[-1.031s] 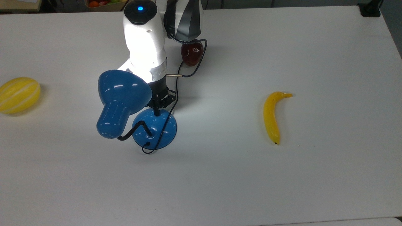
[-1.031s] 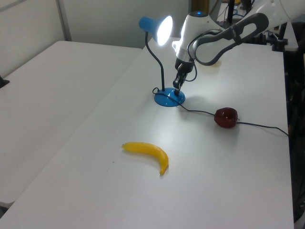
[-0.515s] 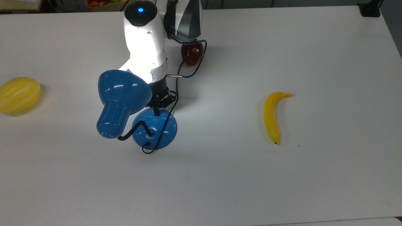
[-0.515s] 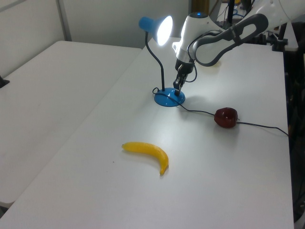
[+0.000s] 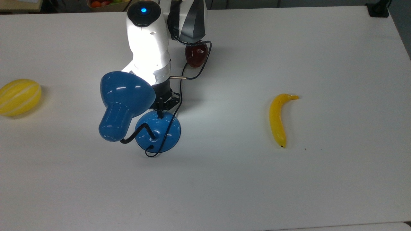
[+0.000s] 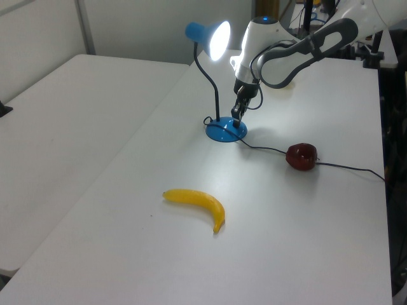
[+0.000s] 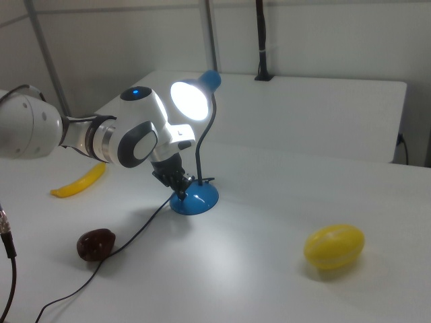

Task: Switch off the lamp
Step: 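Press the lamp base switch down with the gripper fingertips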

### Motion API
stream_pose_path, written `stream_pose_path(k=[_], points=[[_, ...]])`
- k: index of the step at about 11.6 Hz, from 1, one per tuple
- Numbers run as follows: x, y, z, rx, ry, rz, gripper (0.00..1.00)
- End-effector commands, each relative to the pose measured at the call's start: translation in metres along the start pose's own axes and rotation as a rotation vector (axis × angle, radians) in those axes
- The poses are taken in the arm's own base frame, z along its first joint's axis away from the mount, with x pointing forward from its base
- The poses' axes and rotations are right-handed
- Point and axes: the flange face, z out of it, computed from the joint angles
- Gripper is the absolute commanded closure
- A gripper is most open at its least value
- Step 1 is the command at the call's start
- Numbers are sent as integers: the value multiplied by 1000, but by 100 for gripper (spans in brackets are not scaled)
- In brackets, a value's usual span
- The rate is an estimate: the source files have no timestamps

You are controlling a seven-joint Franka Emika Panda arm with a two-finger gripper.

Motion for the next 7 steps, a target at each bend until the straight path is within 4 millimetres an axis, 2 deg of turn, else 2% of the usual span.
stream_pose_path(k=[1,7], points=[[-16,-1,19,4,-41,20,100],[-19,4,21,19,-48,44,100]])
